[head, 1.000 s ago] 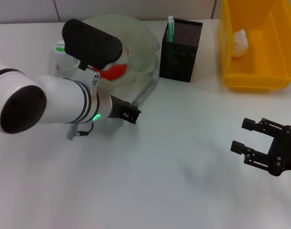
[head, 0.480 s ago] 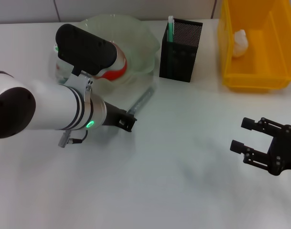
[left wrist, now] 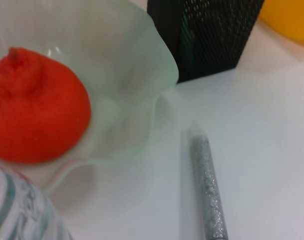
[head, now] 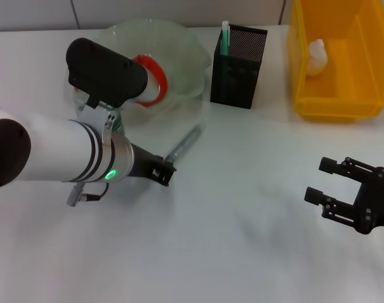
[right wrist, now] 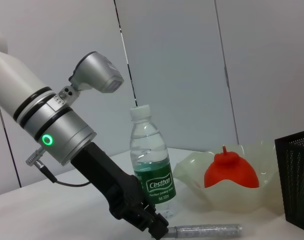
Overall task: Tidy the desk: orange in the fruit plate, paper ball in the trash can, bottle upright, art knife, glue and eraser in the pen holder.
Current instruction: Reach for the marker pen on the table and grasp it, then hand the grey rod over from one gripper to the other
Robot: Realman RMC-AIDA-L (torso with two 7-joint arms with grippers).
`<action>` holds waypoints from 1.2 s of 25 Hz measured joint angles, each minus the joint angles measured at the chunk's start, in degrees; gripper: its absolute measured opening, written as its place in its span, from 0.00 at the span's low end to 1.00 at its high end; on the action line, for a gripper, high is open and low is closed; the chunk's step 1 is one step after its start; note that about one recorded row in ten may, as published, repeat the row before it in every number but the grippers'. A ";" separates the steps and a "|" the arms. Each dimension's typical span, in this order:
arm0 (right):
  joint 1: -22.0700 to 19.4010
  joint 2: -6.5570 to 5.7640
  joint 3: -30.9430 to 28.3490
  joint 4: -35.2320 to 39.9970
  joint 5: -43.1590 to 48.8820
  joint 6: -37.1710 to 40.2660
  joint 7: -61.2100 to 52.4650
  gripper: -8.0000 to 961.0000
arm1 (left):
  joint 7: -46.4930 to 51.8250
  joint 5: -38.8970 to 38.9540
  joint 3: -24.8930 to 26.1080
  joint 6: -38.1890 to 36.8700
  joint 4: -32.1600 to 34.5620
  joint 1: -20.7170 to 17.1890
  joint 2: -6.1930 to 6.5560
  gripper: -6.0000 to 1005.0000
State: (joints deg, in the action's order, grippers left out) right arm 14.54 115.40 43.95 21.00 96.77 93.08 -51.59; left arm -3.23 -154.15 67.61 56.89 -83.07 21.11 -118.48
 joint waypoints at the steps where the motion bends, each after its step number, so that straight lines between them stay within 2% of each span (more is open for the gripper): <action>1: -0.02 0.00 0.00 0.00 0.00 0.01 0.00 0.72 | -0.24 0.04 0.00 0.56 -0.22 -0.10 0.00 0.15; 10: -0.04 0.00 0.00 0.00 0.00 0.26 0.00 0.72 | -4.09 4.48 1.30 3.36 -0.97 -0.88 0.05 0.15; 24: 0.02 0.00 -0.62 0.00 -0.03 0.58 0.00 0.72 | -6.43 5.51 3.44 5.38 -5.08 -1.45 0.06 0.15; 30: 0.12 0.05 -0.80 0.00 -0.06 0.62 -0.14 0.72 | -10.58 10.80 6.75 7.25 -5.66 -1.65 0.02 0.15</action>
State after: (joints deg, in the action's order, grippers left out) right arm 14.66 115.45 43.15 21.00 96.71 93.70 -51.74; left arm -13.81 -143.35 74.36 64.14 -88.73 19.45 -118.45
